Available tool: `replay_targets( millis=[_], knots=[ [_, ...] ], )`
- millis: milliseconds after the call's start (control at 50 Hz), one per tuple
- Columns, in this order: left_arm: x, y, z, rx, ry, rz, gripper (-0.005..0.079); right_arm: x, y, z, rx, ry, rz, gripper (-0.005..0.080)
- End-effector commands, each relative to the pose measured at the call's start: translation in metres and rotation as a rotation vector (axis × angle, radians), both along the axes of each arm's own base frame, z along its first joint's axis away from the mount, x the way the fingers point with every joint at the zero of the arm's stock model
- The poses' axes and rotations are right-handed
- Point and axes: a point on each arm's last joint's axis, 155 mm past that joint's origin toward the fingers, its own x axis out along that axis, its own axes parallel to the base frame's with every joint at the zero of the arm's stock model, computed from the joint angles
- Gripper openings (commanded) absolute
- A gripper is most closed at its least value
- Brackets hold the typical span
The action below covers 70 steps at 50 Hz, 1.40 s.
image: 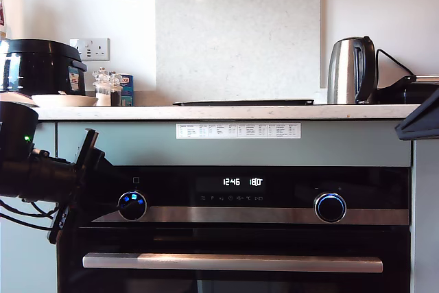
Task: Switch the oven into grill with fan mode by turning the left rotary switch to the symbol with a fan and a grill above it
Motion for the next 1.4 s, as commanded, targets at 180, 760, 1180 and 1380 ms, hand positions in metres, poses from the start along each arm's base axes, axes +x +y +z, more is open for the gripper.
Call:
replay_targets(
  millis=[180, 760, 1180, 1380],
  knots=[
    [0.028, 0.043, 0.032, 0.034, -0.136, 0.056, 0.0467, -0.002, -0.001, -0.006, -0.015, 0.018, 0.003, -0.0012],
    [-0.003, 0.012, 0.001, 0.081, -0.059, -0.16, 0.0427, -0.002, -0.001, -0.007, -0.018, 0.021, 0.003, -0.0012],
    [-0.028, 0.009, -0.022, 0.158, -0.014, -0.283, 0.0051, -0.002, -0.001, -0.007, -0.018, 0.02, 0.003, -0.0012],
    [-0.038, 0.003, -0.012, 0.273, -0.082, -0.358, -0.0022, -0.001, -0.002, -0.007, -0.02, 0.019, -0.004, -0.0012]
  ],
)
